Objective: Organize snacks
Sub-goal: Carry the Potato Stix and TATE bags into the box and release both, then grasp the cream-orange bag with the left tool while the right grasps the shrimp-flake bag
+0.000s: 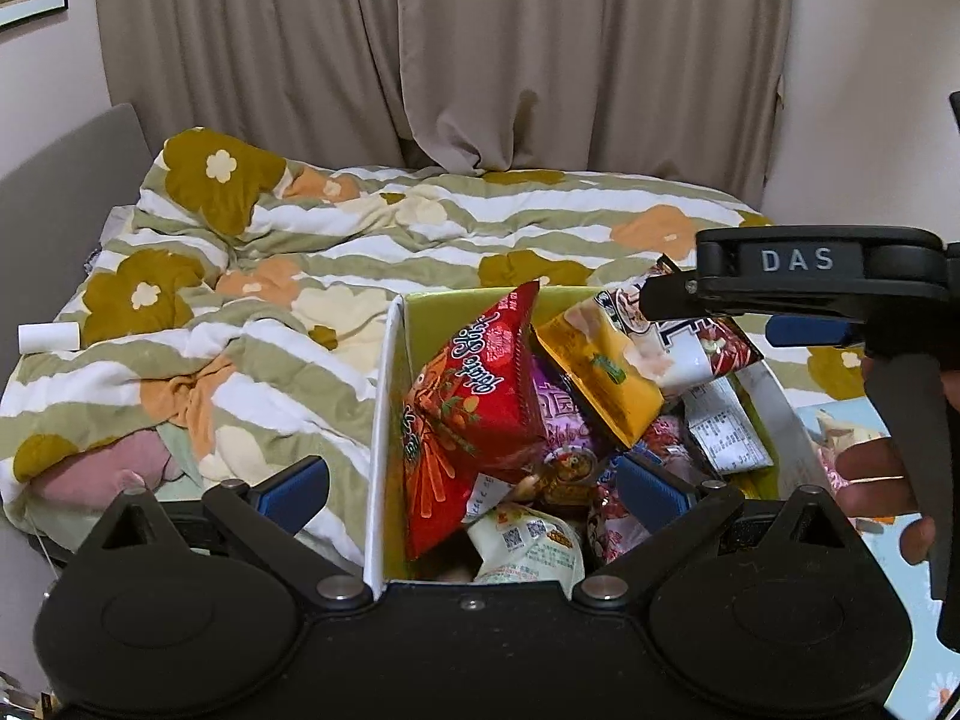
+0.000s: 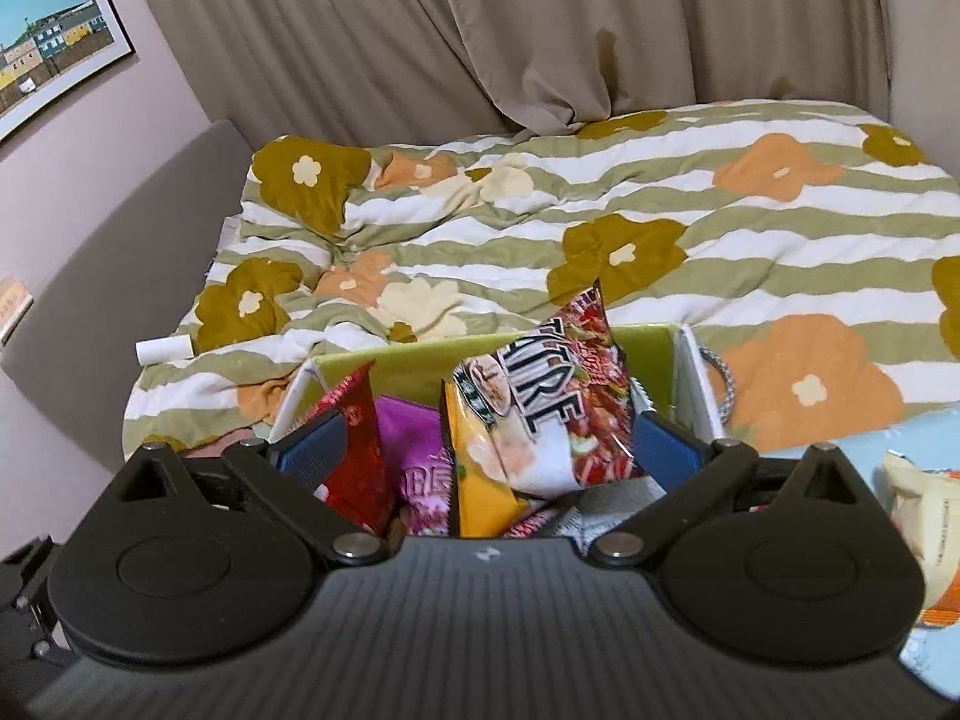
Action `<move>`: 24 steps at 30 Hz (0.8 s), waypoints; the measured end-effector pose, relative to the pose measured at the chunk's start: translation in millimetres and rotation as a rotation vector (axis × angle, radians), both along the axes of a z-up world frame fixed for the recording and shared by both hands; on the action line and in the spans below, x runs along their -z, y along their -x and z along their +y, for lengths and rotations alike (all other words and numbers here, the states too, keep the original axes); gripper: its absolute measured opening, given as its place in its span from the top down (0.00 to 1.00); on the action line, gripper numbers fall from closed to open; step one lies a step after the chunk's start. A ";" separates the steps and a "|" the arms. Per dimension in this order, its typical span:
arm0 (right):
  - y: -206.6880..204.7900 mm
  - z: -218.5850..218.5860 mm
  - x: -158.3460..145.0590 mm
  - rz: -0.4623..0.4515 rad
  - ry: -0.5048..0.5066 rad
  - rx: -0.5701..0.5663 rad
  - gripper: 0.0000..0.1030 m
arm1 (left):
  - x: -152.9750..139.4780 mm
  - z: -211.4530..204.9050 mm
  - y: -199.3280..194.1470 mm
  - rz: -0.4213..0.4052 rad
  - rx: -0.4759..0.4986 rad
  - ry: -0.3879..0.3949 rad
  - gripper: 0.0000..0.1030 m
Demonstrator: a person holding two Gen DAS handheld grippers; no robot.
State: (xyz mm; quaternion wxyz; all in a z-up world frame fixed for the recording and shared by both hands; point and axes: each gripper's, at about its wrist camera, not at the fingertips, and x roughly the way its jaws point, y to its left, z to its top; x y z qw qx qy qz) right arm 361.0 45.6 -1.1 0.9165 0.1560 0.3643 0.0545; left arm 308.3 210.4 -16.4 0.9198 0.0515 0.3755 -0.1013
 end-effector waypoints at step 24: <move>84.3 -56.7 -46.5 -0.114 0.006 0.064 0.00 | -46.1 -58.3 49.9 -0.123 0.094 -0.024 0.00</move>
